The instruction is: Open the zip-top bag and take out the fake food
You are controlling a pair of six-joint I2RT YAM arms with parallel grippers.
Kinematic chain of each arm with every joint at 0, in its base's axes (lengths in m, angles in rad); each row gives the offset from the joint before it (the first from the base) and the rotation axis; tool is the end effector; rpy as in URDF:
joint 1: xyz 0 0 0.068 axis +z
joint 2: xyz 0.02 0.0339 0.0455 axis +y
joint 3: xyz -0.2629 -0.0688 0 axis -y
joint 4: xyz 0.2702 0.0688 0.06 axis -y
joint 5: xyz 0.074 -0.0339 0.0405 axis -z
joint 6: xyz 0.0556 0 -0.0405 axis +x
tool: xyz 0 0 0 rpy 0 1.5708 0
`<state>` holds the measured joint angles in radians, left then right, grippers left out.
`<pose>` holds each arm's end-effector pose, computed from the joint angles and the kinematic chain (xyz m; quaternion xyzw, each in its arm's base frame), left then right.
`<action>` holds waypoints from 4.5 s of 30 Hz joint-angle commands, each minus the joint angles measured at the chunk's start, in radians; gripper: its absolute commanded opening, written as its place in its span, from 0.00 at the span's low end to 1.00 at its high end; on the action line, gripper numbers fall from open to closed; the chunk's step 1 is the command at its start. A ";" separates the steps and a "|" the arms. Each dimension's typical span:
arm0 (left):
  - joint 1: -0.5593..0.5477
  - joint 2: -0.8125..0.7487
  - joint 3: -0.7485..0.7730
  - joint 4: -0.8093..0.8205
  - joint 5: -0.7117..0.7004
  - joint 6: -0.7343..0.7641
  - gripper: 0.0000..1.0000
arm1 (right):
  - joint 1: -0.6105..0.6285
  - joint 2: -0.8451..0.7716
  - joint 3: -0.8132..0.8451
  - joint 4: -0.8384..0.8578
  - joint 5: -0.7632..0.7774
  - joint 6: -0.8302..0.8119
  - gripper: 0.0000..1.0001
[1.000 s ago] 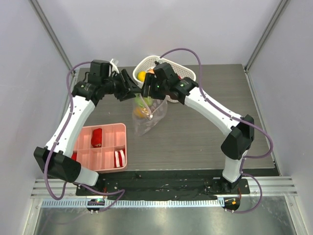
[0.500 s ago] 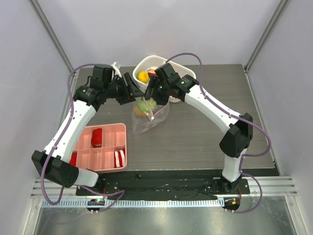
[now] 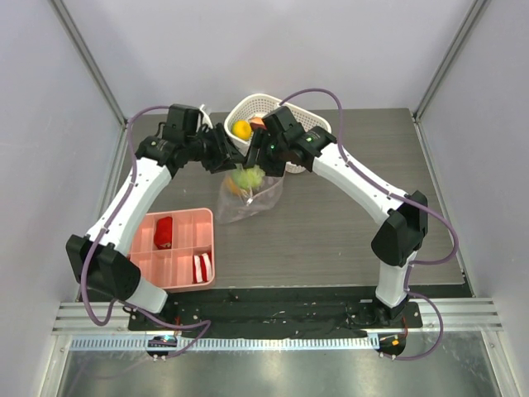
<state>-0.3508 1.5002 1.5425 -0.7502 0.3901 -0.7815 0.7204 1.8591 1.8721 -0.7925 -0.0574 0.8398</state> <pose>0.3347 -0.1450 0.3656 -0.1112 0.8879 -0.3686 0.2518 0.3408 0.3034 0.3380 0.0440 0.9214 0.2898 0.2552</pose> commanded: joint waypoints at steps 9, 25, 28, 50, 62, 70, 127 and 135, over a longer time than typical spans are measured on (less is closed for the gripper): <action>-0.002 0.068 0.165 -0.102 -0.120 0.060 0.00 | 0.019 -0.113 0.039 0.007 0.051 -0.168 0.01; -0.002 0.068 0.162 -0.155 -0.198 0.119 0.00 | -0.083 -0.258 0.017 0.140 0.205 -0.277 0.01; -0.002 0.063 0.151 -0.169 -0.200 0.128 0.00 | -0.266 -0.247 -0.059 0.244 0.071 -0.200 0.01; -0.002 0.063 0.160 -0.175 -0.157 0.130 0.00 | -0.391 0.268 0.107 0.254 0.125 -0.492 0.36; -0.002 0.060 0.145 -0.152 -0.131 0.123 0.00 | -0.388 0.206 0.144 0.099 0.122 -0.493 1.00; -0.002 0.048 0.119 -0.126 -0.122 0.116 0.00 | -0.380 -0.071 -0.065 0.183 -0.002 -0.335 1.00; -0.128 0.054 0.142 -0.052 -0.129 0.057 0.00 | -0.018 0.034 0.059 0.027 -0.008 0.217 0.10; -0.142 0.055 0.137 -0.035 -0.122 0.051 0.00 | -0.033 0.081 0.094 -0.025 -0.084 0.335 0.14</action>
<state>-0.4706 1.5734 1.6711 -0.8051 0.2485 -0.7471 0.6910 1.9427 1.8950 -0.8146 -0.0822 1.0878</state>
